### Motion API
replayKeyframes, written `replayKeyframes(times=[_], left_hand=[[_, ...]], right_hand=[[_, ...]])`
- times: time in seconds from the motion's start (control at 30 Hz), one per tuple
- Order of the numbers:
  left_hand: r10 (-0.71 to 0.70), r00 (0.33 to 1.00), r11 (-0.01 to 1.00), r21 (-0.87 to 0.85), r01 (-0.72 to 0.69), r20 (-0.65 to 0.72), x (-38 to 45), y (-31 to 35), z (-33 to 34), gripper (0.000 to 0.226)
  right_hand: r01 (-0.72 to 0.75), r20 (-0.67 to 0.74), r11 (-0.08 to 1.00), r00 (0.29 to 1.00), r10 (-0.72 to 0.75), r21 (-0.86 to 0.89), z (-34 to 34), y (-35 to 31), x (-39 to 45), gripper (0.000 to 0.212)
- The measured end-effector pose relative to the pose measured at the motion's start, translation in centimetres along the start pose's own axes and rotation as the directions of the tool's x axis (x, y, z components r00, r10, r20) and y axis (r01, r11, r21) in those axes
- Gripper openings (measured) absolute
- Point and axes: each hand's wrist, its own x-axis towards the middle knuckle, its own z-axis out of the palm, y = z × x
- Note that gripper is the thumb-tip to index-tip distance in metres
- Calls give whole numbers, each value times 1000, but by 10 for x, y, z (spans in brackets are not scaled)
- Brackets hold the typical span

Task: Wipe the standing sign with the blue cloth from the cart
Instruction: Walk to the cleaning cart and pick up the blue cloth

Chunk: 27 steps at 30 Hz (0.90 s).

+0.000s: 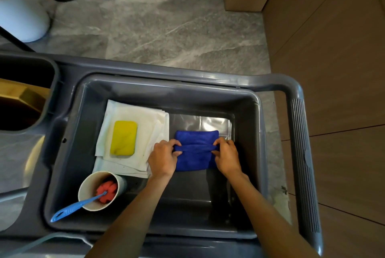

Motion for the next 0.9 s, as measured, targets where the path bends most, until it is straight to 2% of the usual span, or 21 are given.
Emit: replayKeyframes(times=[0.07, 0.2, 0.4, 0.53, 0.7, 0.9], left_hand=[[-31, 1000, 999, -36, 31, 3, -2, 3, -1, 18], [-53, 999, 994, -99, 54, 10, -5, 10, -11, 19], [-38, 991, 998, -63, 30, -131, -11, 30, -48, 19], [28, 974, 997, -67, -44, -224, -11, 53, -88, 22], [65, 946, 987, -118, -108, -319, -10, 90, -149, 19], [85, 869, 976, -133, -170, -488, -8, 138, -217, 18]], right_hand=[[34, 20, 998, 999, -33, -55, -4, -2, 0, 27], [65, -3, 998, 998, -65, 0, -15, -8, -8, 25], [191, -114, 981, 975, -188, 13, -48, -30, -23, 15], [250, -189, 966, 953, -235, 62, -78, -58, -32, 17], [376, -341, 923, 881, -328, 83, -131, -103, -41, 12], [513, -432, 858, 771, -468, -14, -196, -162, -51, 6]])
